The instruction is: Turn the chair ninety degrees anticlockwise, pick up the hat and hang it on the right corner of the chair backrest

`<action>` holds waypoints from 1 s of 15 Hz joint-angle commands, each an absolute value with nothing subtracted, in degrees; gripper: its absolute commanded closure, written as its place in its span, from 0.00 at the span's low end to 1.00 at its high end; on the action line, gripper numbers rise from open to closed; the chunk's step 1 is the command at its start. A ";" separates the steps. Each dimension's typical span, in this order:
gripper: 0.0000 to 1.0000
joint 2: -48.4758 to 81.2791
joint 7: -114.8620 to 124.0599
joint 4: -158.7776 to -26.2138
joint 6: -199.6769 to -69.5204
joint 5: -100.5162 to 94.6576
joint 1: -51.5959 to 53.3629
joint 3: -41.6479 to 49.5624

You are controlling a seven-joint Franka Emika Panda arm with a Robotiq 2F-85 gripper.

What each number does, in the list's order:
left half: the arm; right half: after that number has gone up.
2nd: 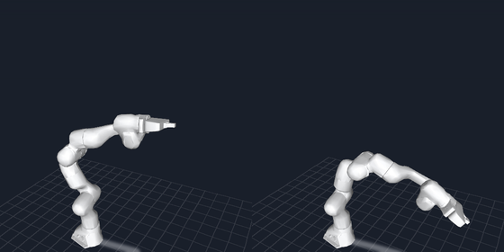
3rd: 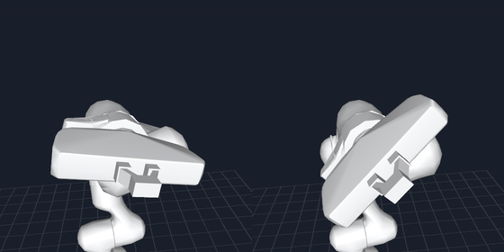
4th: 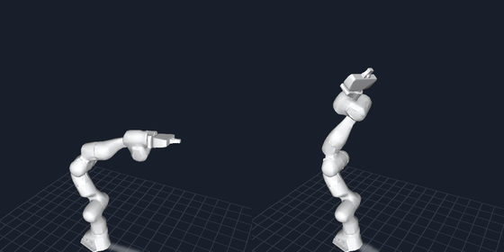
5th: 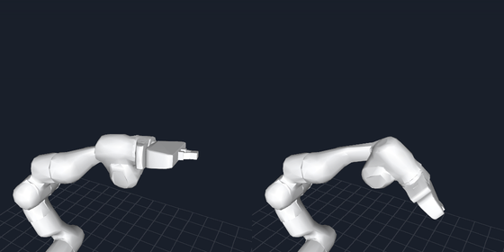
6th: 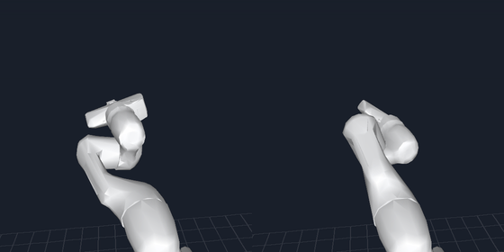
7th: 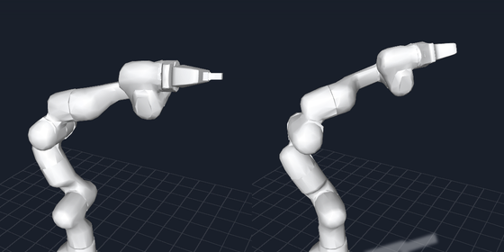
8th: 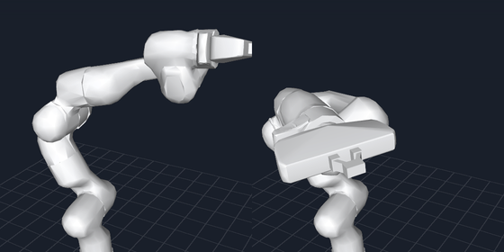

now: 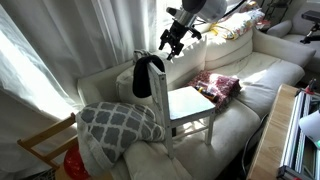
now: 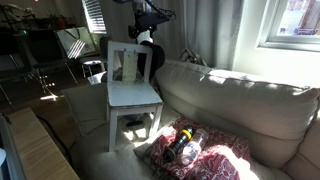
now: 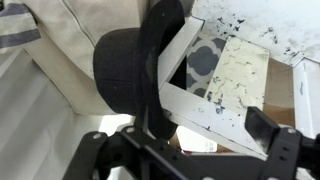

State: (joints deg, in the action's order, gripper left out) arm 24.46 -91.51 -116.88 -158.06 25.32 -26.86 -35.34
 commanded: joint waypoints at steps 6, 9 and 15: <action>0.00 14.50 -88.78 -118.34 -148.79 37.55 -22.95 -24.20; 0.00 10.31 -86.33 -119.03 -142.62 41.36 -20.15 -18.20; 0.00 2.42 -81.46 -120.43 -127.34 45.17 -15.52 -5.89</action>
State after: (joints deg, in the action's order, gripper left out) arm 7.26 -83.67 -117.46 -133.03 43.16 -18.61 -11.83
